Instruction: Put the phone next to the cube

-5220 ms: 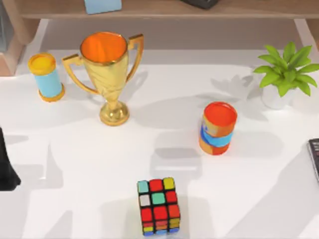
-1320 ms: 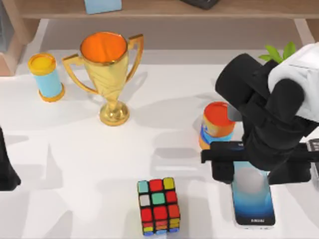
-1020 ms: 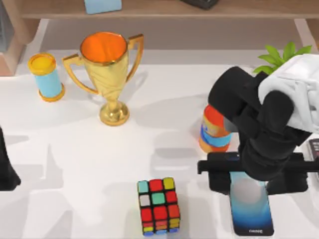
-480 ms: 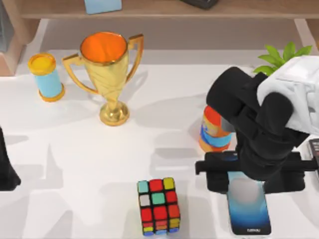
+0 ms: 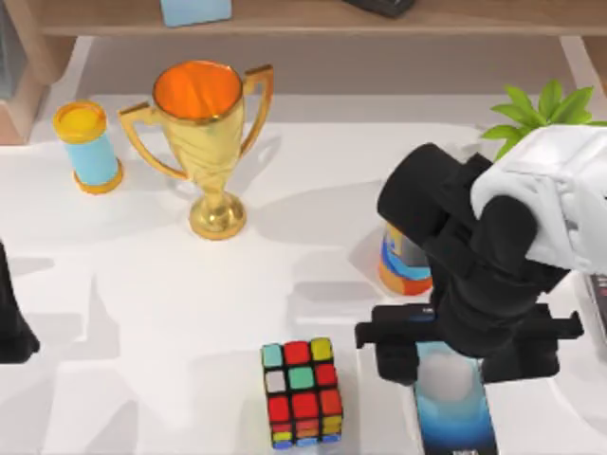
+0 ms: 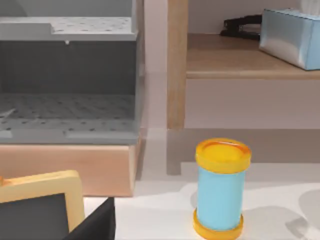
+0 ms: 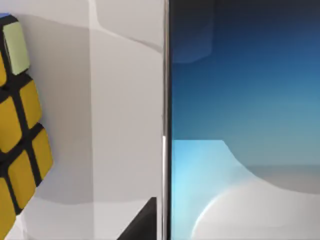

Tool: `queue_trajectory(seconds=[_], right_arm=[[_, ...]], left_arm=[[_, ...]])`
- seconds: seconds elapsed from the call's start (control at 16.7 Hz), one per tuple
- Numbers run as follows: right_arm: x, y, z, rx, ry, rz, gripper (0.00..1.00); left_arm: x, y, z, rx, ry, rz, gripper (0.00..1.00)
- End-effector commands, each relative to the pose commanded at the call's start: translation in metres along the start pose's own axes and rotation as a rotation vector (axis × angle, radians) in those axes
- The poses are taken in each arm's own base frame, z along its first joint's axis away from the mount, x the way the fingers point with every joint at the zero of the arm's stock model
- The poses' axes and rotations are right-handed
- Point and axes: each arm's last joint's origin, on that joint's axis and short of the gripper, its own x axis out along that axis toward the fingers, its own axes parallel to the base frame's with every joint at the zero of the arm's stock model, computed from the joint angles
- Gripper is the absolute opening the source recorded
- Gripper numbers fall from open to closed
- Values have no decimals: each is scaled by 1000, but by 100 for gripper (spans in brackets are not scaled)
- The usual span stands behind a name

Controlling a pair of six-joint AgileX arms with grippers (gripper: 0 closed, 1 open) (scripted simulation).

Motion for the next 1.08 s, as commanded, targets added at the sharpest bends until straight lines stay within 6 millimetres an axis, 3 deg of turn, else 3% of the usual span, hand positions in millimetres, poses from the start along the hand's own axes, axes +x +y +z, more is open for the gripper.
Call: queue_trajectory(seconds=[1.08], right_arm=[[41,-14,3,58,-19,-55,0]], left_arm=[[0,0,0,0,0,0,100]])
